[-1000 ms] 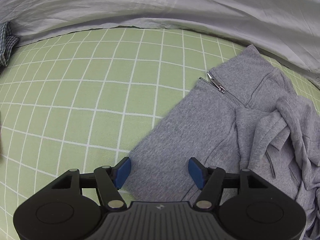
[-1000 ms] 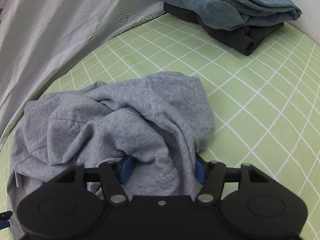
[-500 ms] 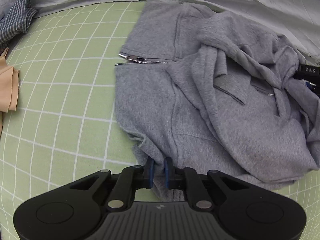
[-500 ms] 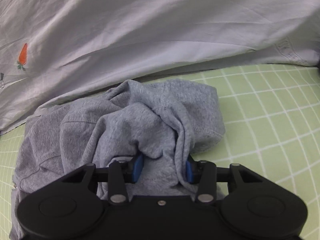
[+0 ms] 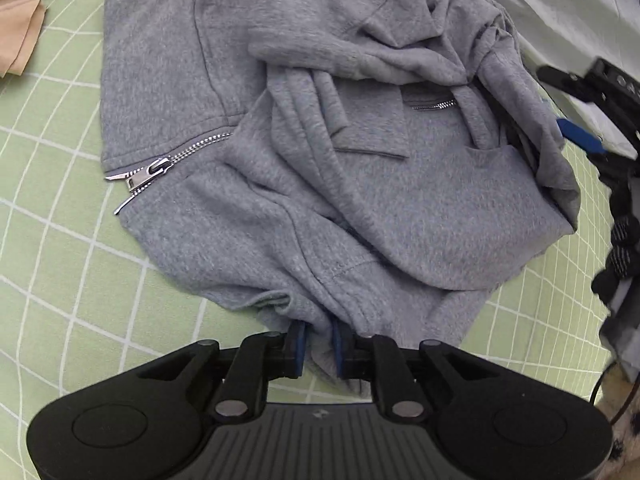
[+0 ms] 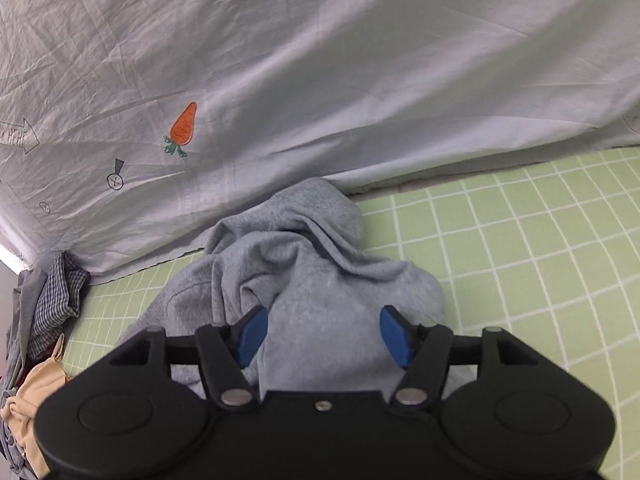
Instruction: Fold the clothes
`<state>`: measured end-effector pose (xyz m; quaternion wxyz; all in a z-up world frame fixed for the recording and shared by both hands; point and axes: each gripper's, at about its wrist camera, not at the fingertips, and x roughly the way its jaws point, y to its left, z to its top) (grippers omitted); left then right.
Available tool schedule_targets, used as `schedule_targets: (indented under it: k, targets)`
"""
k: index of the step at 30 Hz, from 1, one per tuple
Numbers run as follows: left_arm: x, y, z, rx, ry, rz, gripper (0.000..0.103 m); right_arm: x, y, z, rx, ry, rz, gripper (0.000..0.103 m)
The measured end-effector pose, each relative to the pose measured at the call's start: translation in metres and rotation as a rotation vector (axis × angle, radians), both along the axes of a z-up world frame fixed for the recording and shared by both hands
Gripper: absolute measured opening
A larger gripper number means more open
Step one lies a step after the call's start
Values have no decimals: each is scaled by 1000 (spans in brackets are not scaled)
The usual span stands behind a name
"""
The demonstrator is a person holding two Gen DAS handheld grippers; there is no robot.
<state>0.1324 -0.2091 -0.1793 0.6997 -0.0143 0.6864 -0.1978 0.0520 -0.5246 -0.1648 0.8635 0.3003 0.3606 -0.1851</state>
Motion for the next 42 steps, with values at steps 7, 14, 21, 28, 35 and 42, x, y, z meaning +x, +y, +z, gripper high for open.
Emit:
schedule_targets:
  k: [7, 14, 21, 28, 35, 42]
  targets:
    - [8, 35, 22, 163, -156, -7, 32, -68, 33, -17, 82, 91, -109, 60]
    - [8, 58, 34, 156, -191, 78, 39, -45, 91, -33, 49, 194, -17, 57]
    - [-4, 56, 38, 158, -188, 80, 39, -71, 73, -27, 43, 116, -52, 9]
    - [-9, 44, 45, 152, -221, 39, 39, -123, 21, 13, -271, 134, -223, 7]
    - [-15, 31, 49, 152, -247, 8, 41, -162, -44, 43, -608, 245, -459, 7]
    - [-16, 23, 41, 156, -220, 14, 45, -205, -66, 11, -109, 143, -565, 49]
